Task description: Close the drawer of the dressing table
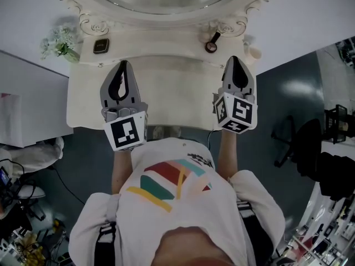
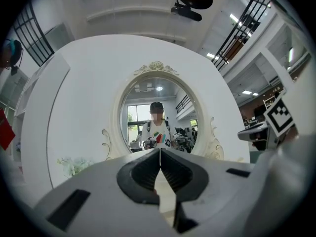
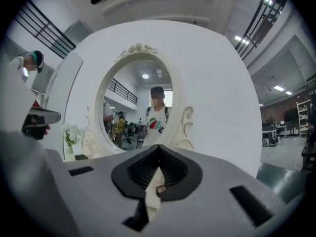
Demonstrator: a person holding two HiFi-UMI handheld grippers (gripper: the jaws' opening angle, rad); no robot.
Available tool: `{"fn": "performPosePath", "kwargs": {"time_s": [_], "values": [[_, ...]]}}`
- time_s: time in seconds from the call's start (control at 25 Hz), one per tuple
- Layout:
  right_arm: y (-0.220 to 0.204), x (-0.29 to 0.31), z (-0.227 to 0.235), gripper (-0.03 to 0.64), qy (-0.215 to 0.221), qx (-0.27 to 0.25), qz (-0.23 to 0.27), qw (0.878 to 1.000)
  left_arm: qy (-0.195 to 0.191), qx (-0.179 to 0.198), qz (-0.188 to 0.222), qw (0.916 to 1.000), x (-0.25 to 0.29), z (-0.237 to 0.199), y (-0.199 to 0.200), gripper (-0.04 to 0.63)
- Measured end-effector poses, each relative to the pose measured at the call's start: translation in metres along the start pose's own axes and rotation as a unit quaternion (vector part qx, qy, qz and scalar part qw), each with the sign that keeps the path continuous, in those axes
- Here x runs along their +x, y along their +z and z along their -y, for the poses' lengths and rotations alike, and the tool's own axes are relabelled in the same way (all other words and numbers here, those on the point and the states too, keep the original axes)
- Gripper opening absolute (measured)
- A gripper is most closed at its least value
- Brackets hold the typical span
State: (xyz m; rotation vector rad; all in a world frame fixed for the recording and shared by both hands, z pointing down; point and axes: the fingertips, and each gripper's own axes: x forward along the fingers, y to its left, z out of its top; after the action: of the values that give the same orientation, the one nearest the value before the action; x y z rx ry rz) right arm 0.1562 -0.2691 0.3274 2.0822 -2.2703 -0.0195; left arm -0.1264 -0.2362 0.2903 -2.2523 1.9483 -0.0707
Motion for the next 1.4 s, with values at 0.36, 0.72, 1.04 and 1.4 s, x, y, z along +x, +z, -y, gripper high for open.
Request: {"fn": "performPosePath", "kwargs": {"time_s": [0.36,0.72,1.04,1.4], "values": [[0.046,-0.024,-0.060,0.001,0.064,-0.006,0.084,0.994,-0.009,0.006,0.013,0.9999,-0.008,0.005,0.012,0.008],[0.045,-0.028,-0.104,0.000,0.119,-0.010,0.071,0.990,-0.006,0.003,0.011,0.9999,-0.011,0.000,0.009,0.008],[0.039,-0.027,-0.114,0.000,0.129,-0.013,0.057,0.990,-0.001,0.002,0.007,1.0000,-0.013,-0.007,0.004,0.008],[0.032,-0.032,-0.124,0.001,0.138,-0.019,0.042,0.989,0.001,-0.001,0.006,1.0000,-0.012,-0.014,0.002,0.008]]}}
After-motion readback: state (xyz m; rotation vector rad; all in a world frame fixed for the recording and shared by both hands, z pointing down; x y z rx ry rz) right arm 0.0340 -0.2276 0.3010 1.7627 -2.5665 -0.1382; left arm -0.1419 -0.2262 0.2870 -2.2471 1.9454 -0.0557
